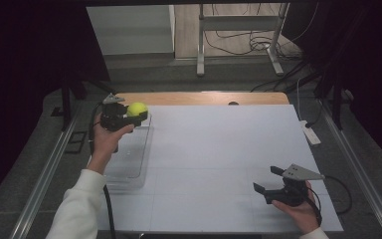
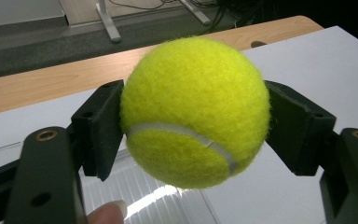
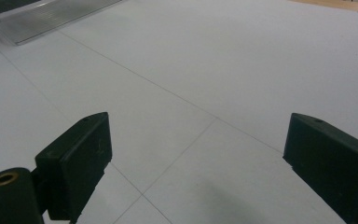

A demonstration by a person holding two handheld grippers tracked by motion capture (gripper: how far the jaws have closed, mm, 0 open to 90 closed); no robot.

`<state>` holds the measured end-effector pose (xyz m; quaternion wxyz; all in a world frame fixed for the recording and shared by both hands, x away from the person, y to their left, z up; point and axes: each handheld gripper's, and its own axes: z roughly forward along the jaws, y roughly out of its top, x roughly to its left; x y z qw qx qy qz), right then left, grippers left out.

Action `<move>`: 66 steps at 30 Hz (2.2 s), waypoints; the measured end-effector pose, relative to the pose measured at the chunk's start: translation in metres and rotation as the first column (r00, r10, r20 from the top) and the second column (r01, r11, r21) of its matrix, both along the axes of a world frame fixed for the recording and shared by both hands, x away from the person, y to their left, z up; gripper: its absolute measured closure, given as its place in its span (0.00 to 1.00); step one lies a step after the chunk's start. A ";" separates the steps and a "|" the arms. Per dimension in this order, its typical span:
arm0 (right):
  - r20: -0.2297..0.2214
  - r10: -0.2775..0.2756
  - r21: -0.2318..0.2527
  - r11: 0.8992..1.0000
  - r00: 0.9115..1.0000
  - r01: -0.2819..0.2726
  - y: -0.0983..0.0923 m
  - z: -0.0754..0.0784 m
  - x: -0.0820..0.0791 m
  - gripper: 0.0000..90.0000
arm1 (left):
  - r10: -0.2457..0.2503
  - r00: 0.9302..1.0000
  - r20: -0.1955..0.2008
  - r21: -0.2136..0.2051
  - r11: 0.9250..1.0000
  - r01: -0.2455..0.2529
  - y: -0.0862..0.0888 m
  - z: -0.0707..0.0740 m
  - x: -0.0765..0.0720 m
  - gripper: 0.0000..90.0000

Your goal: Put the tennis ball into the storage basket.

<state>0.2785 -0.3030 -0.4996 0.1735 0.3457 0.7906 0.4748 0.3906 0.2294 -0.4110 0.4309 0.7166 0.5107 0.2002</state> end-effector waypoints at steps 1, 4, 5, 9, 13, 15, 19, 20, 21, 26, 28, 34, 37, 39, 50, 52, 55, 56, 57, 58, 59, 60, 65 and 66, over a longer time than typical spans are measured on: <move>0.001 -0.001 0.001 1.000 1.000 0.001 0.000 0.000 0.000 0.09 | 0.003 1.000 -0.001 -0.001 1.000 -0.003 0.001 0.000 0.000 0.30; 0.001 -0.002 0.003 1.000 1.000 0.002 0.000 0.001 0.000 0.09 | 0.006 1.000 -0.006 0.000 1.000 -0.006 0.002 -0.001 0.001 0.30; 0.001 -0.002 0.001 1.000 1.000 0.002 0.000 0.000 0.000 0.09 | 0.006 1.000 -0.009 0.005 1.000 -0.006 0.003 -0.002 0.002 0.30; -0.002 -0.001 -0.005 1.000 1.000 0.001 0.001 0.000 0.000 0.09 | 0.012 1.000 -0.022 0.009 1.000 -0.012 0.004 -0.005 0.004 0.30; -0.001 -0.002 -0.001 1.000 1.000 0.002 0.000 0.000 0.000 0.09 | 0.020 0.999 -0.035 0.010 1.000 -0.020 0.007 -0.008 0.006 0.30; -0.002 -0.003 -0.002 1.000 1.000 0.003 0.000 0.000 0.000 0.09 | 0.021 0.999 -0.041 0.016 1.000 -0.020 0.008 -0.010 0.007 0.30; -0.003 0.000 -0.006 1.000 1.000 0.000 0.002 -0.001 0.000 0.09 | 0.027 0.997 -0.065 0.036 0.999 -0.025 0.010 -0.017 0.009 0.30; -0.003 0.000 -0.006 1.000 1.000 0.000 0.002 0.000 -0.001 0.09 | 0.030 0.997 -0.074 0.035 0.999 -0.028 0.011 -0.019 0.010 0.30; -0.003 -0.001 -0.006 1.000 1.000 0.001 0.002 0.000 0.000 0.09 | 0.029 0.996 -0.080 0.042 0.999 -0.026 0.012 -0.020 0.011 0.30; -0.006 -0.001 -0.009 1.000 1.000 0.001 0.001 -0.001 0.000 0.09 | 0.032 0.995 -0.093 0.047 0.998 -0.028 0.012 -0.024 0.013 0.30; -0.006 0.001 -0.007 1.000 1.000 -0.001 0.001 -0.001 0.000 0.09 | 0.034 0.995 -0.091 0.048 0.998 -0.030 0.013 -0.024 0.013 0.30; -0.005 -0.003 -0.006 1.000 1.000 0.003 0.001 -0.001 -0.001 0.09 | 0.047 0.994 -0.098 0.057 0.998 -0.042 0.015 -0.025 0.014 0.30; -0.005 -0.001 -0.011 1.000 1.000 0.001 0.002 -0.001 -0.001 0.09 | 0.054 0.994 -0.097 0.055 0.997 -0.049 0.017 -0.025 0.015 0.30; -0.008 -0.001 -0.011 1.000 1.000 0.001 0.002 -0.002 0.000 0.09 | 0.062 0.993 -0.100 0.057 0.997 -0.057 0.019 -0.025 0.015 0.30; -0.005 0.002 -0.010 1.000 1.000 -0.002 0.003 -0.001 -0.001 0.09 | 0.100 0.989 -0.113 0.060 0.994 -0.094 0.032 -0.026 0.016 0.30; -0.008 0.000 -0.009 1.000 1.000 0.000 0.002 -0.001 0.000 0.09 | 0.111 0.987 -0.119 0.065 0.992 -0.104 0.035 -0.027 0.017 0.30; -0.007 0.003 -0.008 1.000 1.000 -0.003 0.002 -0.002 -0.001 0.09 | 0.121 0.985 -0.126 0.072 0.991 -0.112 0.036 -0.028 0.019 0.30; -0.007 0.003 -0.007 1.000 1.000 -0.003 0.002 -0.002 0.000 0.09 | 0.125 0.984 -0.126 0.077 0.990 -0.116 0.037 -0.027 0.020 0.30; -0.009 0.001 -0.008 1.000 1.000 -0.001 0.002 -0.002 0.000 0.09 | 0.127 0.983 -0.130 0.080 0.990 -0.117 0.037 -0.027 0.021 0.30; -0.010 0.001 -0.008 1.000 1.000 -0.001 0.002 -0.002 0.001 0.09 | 0.129 0.983 -0.129 0.085 0.989 -0.119 0.037 -0.027 0.021 0.30; -0.011 0.001 -0.007 1.000 1.000 -0.001 0.002 -0.002 0.001 0.09 | 0.131 0.983 -0.128 0.091 0.989 -0.120 0.037 -0.026 0.022 0.30; -0.011 0.002 -0.005 1.000 1.000 -0.002 0.002 -0.002 0.001 0.09 | 0.132 0.983 -0.128 0.089 0.989 -0.121 0.038 -0.026 0.022 0.30; -0.007 0.002 -0.009 1.000 1.000 -0.002 0.002 -0.002 0.000 0.09 | 0.137 0.981 -0.140 0.093 0.988 -0.125 0.040 -0.027 0.022 0.30; -0.007 0.001 -0.008 1.000 1.000 -0.001 0.002 -0.001 0.000 0.09 | 0.138 0.980 -0.141 0.094 0.988 -0.125 0.040 -0.027 0.022 0.30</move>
